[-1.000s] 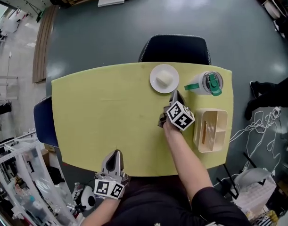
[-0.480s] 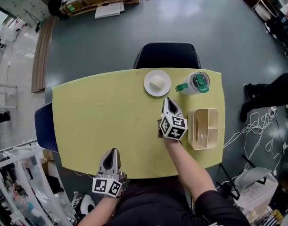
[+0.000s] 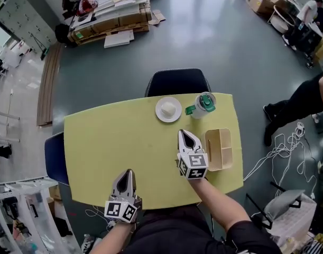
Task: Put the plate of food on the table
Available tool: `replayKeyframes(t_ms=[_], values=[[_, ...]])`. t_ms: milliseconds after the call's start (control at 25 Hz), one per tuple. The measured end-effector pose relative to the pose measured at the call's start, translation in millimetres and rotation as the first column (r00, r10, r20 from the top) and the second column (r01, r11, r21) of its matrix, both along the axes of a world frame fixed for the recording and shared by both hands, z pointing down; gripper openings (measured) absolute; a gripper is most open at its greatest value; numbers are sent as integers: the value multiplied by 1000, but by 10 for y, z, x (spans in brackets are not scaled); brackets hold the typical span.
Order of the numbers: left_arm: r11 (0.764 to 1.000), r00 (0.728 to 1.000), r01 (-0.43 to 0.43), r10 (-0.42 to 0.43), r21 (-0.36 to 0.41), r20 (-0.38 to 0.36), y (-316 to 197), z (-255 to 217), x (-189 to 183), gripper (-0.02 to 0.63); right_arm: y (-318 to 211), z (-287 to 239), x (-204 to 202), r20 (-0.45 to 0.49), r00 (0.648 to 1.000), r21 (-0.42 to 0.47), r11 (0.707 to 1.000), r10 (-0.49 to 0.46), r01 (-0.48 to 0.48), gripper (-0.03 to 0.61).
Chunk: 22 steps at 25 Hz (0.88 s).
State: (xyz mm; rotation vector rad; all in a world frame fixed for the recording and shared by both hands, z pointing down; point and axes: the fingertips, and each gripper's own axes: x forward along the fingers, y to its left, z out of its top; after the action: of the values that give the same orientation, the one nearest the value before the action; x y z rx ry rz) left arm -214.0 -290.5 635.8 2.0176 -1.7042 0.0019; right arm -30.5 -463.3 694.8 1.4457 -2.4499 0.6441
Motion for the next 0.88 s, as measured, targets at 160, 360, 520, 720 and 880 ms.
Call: replayKeyframes(t_ms=[160,360,520,720,880], values=[[998,999,-37,36,41,3,-11,-236,107,9,249,-370,72,2,1000,36,999,-22,22,12],[993,996,-93,93,77,7,-20,-487,243,9,550,-731,177,7,1000,58,998,-28,28,12],[987,992,-123,123,102,9,18,-666,332,9,774,-977,259,4,999,75,997,-33,32,12],[981,988,-151,152,121,5,-22,-856,385,9,955,-1279,247,-11,998,109,992,-66,66,12],[978,988,-153,154,141,1,-43,-938,386,9,1087,-1394,236,-6,997,119,990,-78,78,12]])
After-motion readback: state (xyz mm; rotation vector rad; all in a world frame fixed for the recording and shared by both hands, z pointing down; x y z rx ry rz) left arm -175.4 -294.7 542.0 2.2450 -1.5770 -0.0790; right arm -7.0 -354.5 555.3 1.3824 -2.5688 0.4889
